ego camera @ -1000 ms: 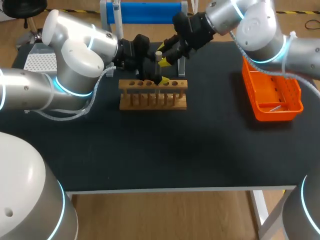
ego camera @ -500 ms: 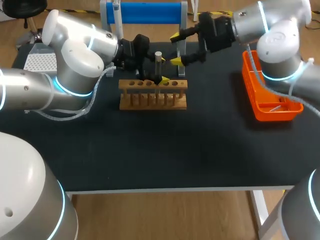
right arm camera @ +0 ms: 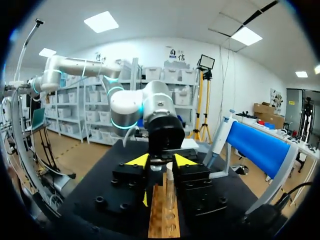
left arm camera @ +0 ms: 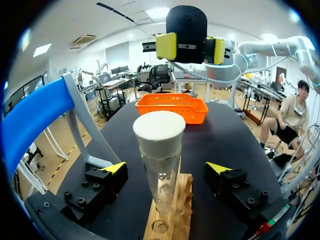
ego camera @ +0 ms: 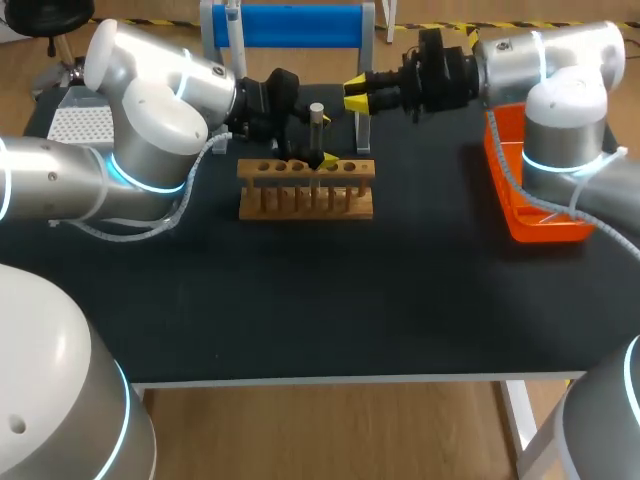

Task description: Invert the test tube, pick up the pipette, mount the tip to pipette, aspirate from beaker and dispense into the tube, eject the tip, return the pipette, and cap with the stopper.

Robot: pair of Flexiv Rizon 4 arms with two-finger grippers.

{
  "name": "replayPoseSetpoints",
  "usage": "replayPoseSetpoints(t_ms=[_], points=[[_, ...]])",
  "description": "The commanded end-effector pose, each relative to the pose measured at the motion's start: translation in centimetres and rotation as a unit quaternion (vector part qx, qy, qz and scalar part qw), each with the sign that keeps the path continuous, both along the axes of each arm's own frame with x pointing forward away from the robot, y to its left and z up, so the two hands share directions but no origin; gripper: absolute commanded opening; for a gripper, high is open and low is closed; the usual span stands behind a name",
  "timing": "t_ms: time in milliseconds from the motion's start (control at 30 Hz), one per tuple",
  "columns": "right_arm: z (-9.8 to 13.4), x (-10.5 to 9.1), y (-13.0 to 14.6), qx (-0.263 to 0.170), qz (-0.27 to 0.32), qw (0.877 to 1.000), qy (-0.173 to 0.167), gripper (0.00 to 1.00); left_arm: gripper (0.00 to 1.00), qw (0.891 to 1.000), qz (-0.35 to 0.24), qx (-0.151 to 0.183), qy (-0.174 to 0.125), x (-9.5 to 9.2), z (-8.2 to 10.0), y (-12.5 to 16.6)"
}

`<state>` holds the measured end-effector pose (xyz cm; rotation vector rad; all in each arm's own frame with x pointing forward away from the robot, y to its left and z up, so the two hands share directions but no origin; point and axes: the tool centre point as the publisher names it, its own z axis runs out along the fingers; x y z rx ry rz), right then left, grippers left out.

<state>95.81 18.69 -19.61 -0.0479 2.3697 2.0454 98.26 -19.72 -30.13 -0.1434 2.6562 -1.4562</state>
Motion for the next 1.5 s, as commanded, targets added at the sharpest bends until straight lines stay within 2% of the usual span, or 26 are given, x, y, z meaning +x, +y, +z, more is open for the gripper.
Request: replayPoseSetpoints(t_ms=[33, 667, 1133, 1500], points=[[-0.3, 0.6, 0.8, 0.029, 0.011, 0.999, 0.009, 0.00, 1.00, 1.000, 0.000, 0.001, 0.001, 0.0, 0.1, 0.0], [-0.7, 0.8, 3.2, 0.038, 0.023, 0.998, 0.048, 0.00, 1.00, 1.000, 0.000, 0.001, 0.001, 0.0, 0.1, 0.0], [-1.5, 0.6, 4.1, 0.034, 0.027, 0.997, 0.058, 0.00, 1.00, 1.000, 0.000, 0.001, 0.001, 0.0, 0.1, 0.0], [-3.1, 0.7, 4.1, 0.026, 0.024, 0.997, 0.068, 0.00, 1.00, 1.000, 0.000, 0.001, 0.001, 0.0, 0.1, 0.0]])
